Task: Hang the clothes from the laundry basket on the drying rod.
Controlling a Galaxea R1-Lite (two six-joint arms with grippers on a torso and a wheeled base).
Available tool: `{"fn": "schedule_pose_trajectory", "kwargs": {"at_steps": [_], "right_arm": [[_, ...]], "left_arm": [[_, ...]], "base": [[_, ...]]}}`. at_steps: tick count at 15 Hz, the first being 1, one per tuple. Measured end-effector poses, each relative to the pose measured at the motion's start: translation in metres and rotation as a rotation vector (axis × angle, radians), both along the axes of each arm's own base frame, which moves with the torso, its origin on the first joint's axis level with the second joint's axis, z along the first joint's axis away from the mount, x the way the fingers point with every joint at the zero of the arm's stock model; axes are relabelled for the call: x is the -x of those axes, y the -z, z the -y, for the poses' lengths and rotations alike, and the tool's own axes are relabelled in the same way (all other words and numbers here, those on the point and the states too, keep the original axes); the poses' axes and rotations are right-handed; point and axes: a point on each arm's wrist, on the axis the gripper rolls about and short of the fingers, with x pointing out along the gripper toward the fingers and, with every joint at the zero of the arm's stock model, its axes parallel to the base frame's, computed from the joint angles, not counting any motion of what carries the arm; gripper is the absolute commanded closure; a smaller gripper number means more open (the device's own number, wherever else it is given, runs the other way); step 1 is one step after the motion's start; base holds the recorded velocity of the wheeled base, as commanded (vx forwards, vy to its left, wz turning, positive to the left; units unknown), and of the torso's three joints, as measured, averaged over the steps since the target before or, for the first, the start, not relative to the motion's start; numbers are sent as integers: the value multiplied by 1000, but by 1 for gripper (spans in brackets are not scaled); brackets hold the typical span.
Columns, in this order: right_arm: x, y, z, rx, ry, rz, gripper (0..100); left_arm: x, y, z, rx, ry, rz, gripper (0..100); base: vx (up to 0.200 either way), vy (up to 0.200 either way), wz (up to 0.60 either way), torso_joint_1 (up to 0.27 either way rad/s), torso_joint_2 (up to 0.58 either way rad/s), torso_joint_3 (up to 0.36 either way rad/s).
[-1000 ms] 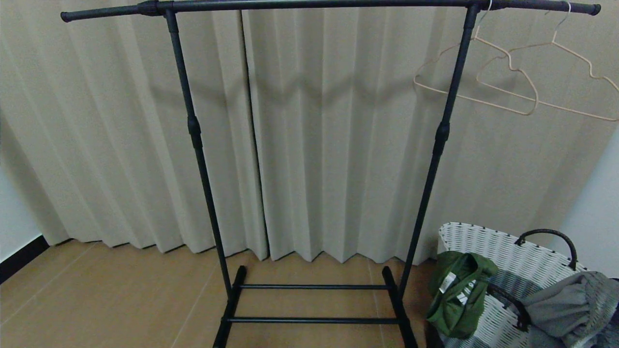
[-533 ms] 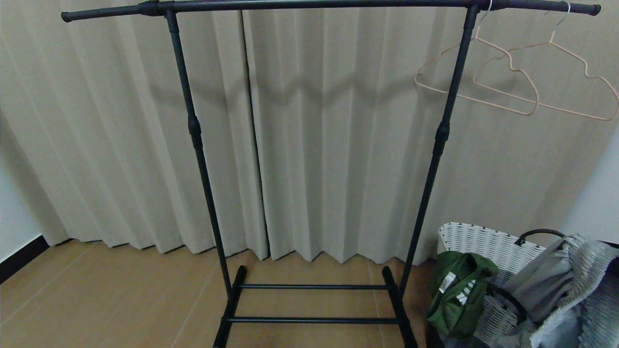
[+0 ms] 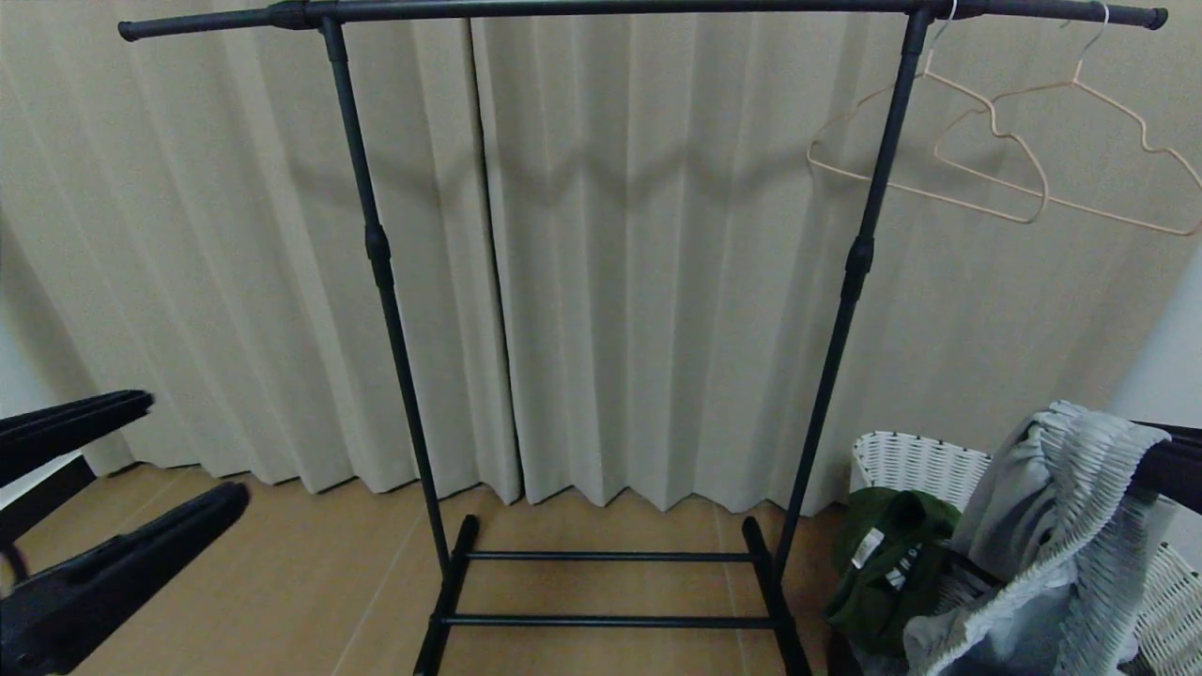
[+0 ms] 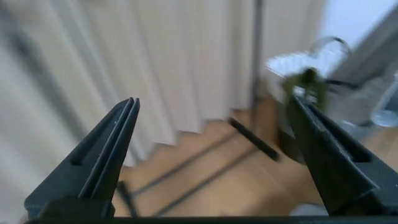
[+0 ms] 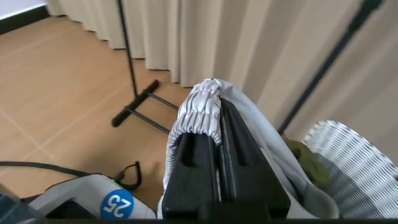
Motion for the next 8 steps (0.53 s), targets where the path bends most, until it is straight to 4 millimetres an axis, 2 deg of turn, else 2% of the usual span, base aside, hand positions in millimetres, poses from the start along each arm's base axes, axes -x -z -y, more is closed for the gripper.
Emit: {"fn": "schedule_pose_trajectory", "kwargs": {"at_steps": [1, 3, 8], "right_arm": [[-1, -2, -1, -6, -16, 2, 100], [-2, -6, -2, -20, -33, 5, 100], [-6, -27, -11, -78, -103, 74, 100]], "left_arm": [[-16, -3, 15, -10, 45, -37, 0], [-35, -1, 45, -36, 143, -96, 0], [-56, 18, 115, -91, 360, -181, 0]], "base": [[0, 0, 0, 0, 0, 0], [0, 0, 0, 0, 0, 0], [0, 0, 0, 0, 0, 0]]}}
